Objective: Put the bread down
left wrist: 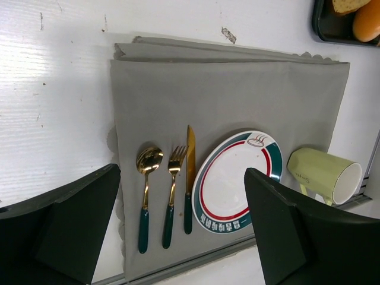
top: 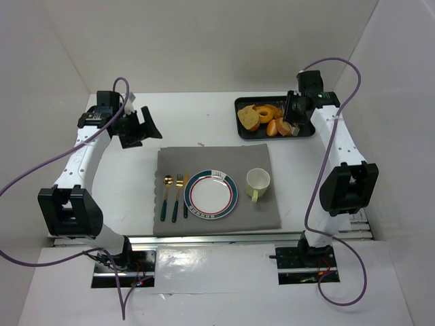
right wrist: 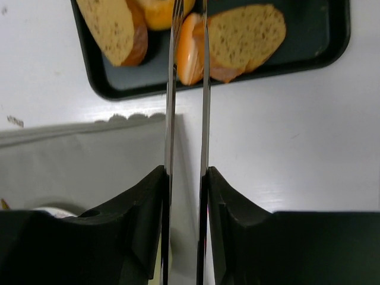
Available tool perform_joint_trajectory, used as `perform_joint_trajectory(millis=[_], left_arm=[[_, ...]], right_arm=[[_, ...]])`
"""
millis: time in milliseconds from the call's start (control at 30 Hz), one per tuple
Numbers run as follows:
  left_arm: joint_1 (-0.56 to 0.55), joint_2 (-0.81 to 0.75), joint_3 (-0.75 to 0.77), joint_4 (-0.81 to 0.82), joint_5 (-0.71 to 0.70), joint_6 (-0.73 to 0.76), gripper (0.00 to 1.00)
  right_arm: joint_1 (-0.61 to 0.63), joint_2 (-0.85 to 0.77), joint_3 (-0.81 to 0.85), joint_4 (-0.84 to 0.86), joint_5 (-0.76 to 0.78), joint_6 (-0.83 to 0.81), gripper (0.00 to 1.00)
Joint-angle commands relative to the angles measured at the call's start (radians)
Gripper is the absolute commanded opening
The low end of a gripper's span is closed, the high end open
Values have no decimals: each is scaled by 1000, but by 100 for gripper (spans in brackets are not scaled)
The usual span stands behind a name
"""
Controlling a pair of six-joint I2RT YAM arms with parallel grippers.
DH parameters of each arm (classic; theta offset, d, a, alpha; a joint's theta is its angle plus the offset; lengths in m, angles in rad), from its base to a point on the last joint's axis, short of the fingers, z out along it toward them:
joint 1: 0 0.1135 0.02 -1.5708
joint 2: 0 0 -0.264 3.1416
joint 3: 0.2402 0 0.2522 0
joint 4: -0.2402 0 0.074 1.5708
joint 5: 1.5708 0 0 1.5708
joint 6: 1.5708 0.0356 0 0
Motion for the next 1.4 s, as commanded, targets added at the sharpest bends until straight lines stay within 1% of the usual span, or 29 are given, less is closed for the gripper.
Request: perform_joint_trajectory(millis=[0, 100, 167, 267, 300, 567, 667, 833, 1067, 1267, 1367], left_arm=[[6, -14, -4, 29, 28, 3, 99], [6, -4, -4, 38, 28, 3, 99], [6, 5, -4, 38, 28, 3, 99], [6, 5, -27, 49, 37, 3, 99], [6, 14, -27, 49, 37, 3, 99], [6, 54, -27, 49, 46, 3, 99], [6, 54, -27, 58, 46, 3, 99], [6, 54, -27, 58, 55, 3, 99], [6, 63, -3, 37, 55, 12, 99], [6, 91, 16, 37, 64, 12, 99], [6, 91, 27, 28, 64, 12, 99]], right_arm=[[1, -23, 2, -58, -68, -9, 40], [1, -23, -8, -58, -79, -19, 42], [12, 3, -8, -83, -79, -19, 48], [24, 33, 8, -107, -65, -19, 48], [24, 33, 8, -107, -31, -19, 48], [52, 99, 6, -77, 41, -10, 48], [61, 121, 6, -63, 113, -1, 48], [72, 121, 20, -61, 145, 8, 48], [81, 79, 29, -52, 179, 19, 48], [90, 95, 5, -70, 222, 43, 48], [90, 69, -38, -26, 246, 65, 47]])
